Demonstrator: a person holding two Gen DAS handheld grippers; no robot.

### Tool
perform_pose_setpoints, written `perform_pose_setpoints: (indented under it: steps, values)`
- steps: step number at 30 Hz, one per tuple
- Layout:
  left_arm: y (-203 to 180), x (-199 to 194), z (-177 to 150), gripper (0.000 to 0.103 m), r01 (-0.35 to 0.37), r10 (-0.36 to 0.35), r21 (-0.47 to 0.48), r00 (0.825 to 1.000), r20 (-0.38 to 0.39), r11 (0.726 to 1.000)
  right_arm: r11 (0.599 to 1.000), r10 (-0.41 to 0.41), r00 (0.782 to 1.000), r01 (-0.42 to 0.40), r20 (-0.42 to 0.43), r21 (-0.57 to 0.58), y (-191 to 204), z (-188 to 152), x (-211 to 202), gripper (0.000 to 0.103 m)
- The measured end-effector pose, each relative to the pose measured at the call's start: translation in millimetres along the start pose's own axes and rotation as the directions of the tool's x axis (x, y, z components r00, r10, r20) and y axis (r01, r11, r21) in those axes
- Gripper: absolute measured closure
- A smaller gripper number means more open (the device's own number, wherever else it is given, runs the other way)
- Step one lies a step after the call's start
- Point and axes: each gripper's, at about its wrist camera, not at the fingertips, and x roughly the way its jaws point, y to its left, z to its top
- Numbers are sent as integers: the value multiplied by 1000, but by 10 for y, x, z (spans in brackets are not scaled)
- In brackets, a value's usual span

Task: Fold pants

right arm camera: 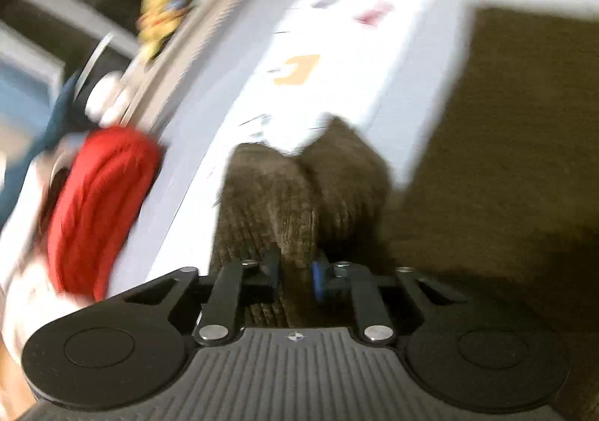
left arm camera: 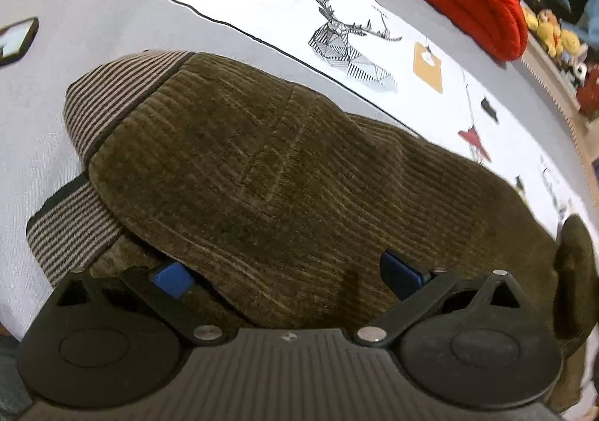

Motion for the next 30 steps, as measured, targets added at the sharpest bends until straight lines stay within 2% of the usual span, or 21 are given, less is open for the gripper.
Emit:
perform_pose_setpoints:
  steps: [1, 2, 3, 4, 5, 6, 8, 11, 12, 14, 16, 18, 19, 21, 23, 28, 30]
  values:
    - [-17, 14, 8, 0, -6, 6, 12, 1000, 1, 1000, 992, 77, 996, -82, -53, -97, 176, -111, -42, 89]
    - [-27, 20, 9, 0, -10, 10, 24, 1000, 1, 1000, 963, 138, 982, -164, -130, -215, 352, -261, -95, 91]
    - [-31, 38, 5, 0, -11, 11, 30, 1000, 0, 999, 906, 168, 960, -240, -224, -348, 514, -460, -154, 94]
    - [-33, 44, 2, 0, -11, 11, 36, 1000, -1, 999, 838, 148, 941, -283, -306, -466, 621, -692, -206, 94]
    - [-33, 41, -2, 0, -11, 11, 43, 1000, -1, 999, 780, 94, 929, -292, -357, -554, 660, -914, -238, 94]
    - [-33, 41, -5, 0, -12, 12, 50, 1000, 0, 999, 744, 44, 917, -294, -395, -600, 650, -1060, -238, 89]
    - [-42, 40, -13, 0, -16, 16, 61, 1000, 0, 998, 711, -21, 911, -275, -411, -647, 569, -1189, -240, 83]
    - [-68, 40, -38, 0, -34, 34, 79, 999, 0, 996, 742, 55, 946, -252, -319, -621, 442, -1021, -407, 46]
    - [-85, 40, -46, 0, -40, 40, 87, 999, 2, 995, 766, 92, 959, -241, -269, -596, 409, -905, -484, 41]
    - [-104, 56, -53, 0, -51, 51, 102, 999, 2, 993, 829, 140, 968, -229, -208, -510, 320, -651, -537, 39]
    - [-107, 72, -51, 0, -56, 56, 109, 998, 1, 993, 908, 161, 978, -199, -130, -368, 176, -367, -532, 39]
    - [-123, 97, -41, 0, -64, 64, 108, 998, 2, 992, 968, 143, 987, -154, -67, -200, -62, -144, -488, 39]
    - [-131, 105, -42, 0, -71, 71, 107, 997, 2, 992, 983, 129, 990, -135, -53, -122, -195, -72, -457, 39]
    - [-155, 115, -46, 0, -88, 88, 108, 996, 8, 990, 994, 104, 994, -105, -38, -13, -410, 39, -382, 38]
    - [-192, 138, -46, 0, -108, 108, 113, 994, 11, 988, 995, 97, 994, -95, -41, 43, -574, 117, -311, 37]
    - [-206, 154, -28, 0, -132, 131, 79, 991, 15, 988, 988, 110, 991, -101, -74, 119, -712, 134, -220, 39]
    - [-209, 153, -25, 0, -135, 134, 69, 991, 17, 988, 987, 126, 989, -116, -82, 115, -671, 116, -201, 40]
